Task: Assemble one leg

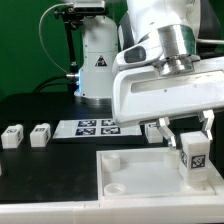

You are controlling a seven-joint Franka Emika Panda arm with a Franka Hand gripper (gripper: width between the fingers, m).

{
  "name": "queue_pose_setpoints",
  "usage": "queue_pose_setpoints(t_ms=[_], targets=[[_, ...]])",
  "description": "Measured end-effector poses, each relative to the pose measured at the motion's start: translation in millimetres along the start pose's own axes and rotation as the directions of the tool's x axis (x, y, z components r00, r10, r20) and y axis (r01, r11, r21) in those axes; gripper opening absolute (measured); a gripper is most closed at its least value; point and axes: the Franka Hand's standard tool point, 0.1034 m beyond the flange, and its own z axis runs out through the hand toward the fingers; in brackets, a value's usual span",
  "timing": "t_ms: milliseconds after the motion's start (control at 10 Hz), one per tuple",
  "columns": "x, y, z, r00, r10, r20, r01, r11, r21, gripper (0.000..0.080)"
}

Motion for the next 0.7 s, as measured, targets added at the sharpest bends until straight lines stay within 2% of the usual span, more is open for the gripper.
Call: queue_pose_setpoints(t_ms=[500,600,700], targets=[[-5.9,-0.8,3.2,1.000,0.009,0.010,-0.009,1.000,-0.003,0.0294],[-5.9,-0.7,3.2,1.000,0.008,0.010,-0.008,1.000,-0.003,0.0484],[-6.0,-0.7,3.2,1.000,0.007,0.010,-0.007,1.000,-0.003,0.0612]])
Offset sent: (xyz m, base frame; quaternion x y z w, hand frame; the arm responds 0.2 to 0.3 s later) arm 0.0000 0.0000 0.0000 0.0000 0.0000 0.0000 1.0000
